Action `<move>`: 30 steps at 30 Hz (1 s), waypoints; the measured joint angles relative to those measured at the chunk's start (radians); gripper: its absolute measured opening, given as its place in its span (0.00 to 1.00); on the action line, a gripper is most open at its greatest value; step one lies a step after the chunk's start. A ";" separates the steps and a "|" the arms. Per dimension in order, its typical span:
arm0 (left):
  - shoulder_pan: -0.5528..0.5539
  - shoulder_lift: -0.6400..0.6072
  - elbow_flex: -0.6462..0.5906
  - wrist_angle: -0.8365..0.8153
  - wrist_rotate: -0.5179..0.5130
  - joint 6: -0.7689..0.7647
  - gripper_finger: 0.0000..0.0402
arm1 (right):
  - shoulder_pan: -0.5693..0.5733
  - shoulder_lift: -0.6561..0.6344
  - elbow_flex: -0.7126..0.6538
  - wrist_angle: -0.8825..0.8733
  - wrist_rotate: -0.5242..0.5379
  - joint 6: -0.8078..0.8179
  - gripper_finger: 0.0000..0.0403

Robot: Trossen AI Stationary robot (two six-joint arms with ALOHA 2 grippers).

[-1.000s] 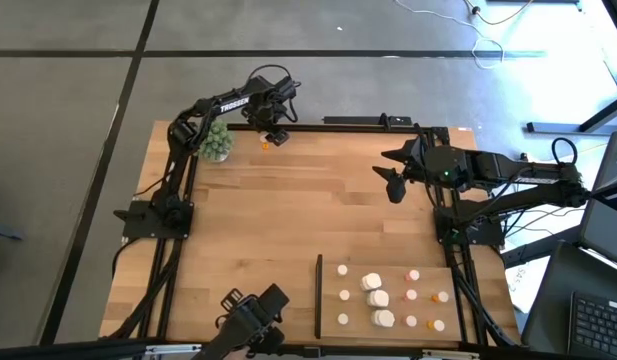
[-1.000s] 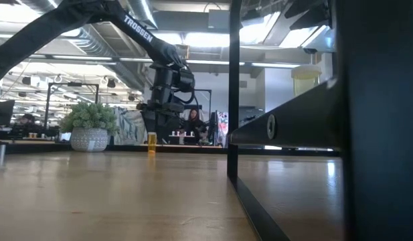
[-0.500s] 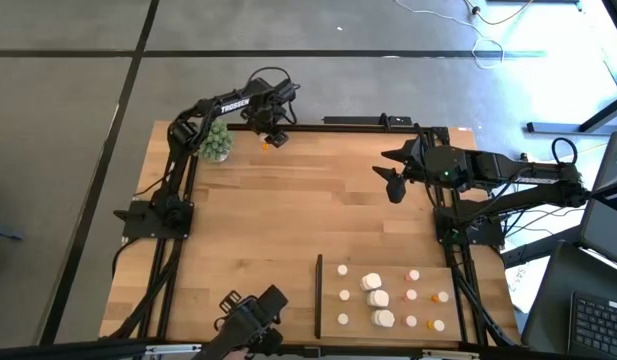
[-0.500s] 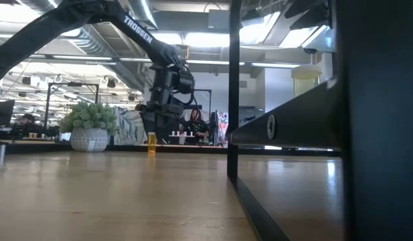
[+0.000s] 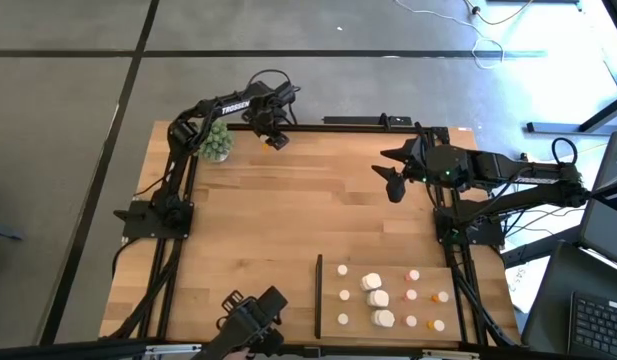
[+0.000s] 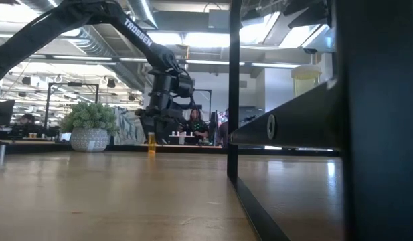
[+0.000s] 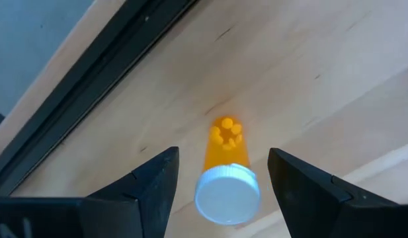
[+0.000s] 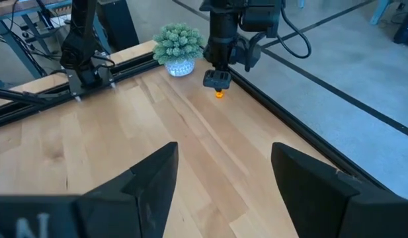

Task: Pick and place medicine bottles onto shelf by color
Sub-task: Put the orange pill bottle on the shelf aligned with the other orange pill bottles

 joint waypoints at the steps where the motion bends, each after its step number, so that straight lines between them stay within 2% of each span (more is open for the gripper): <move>1: 0.000 0.000 0.003 0.000 0.004 0.008 0.56 | 0.000 0.000 0.000 0.003 0.000 0.000 0.61; 30: -0.016 -0.035 0.012 -0.026 -0.053 0.076 0.55 | 0.000 0.000 0.000 0.008 0.001 -0.004 0.61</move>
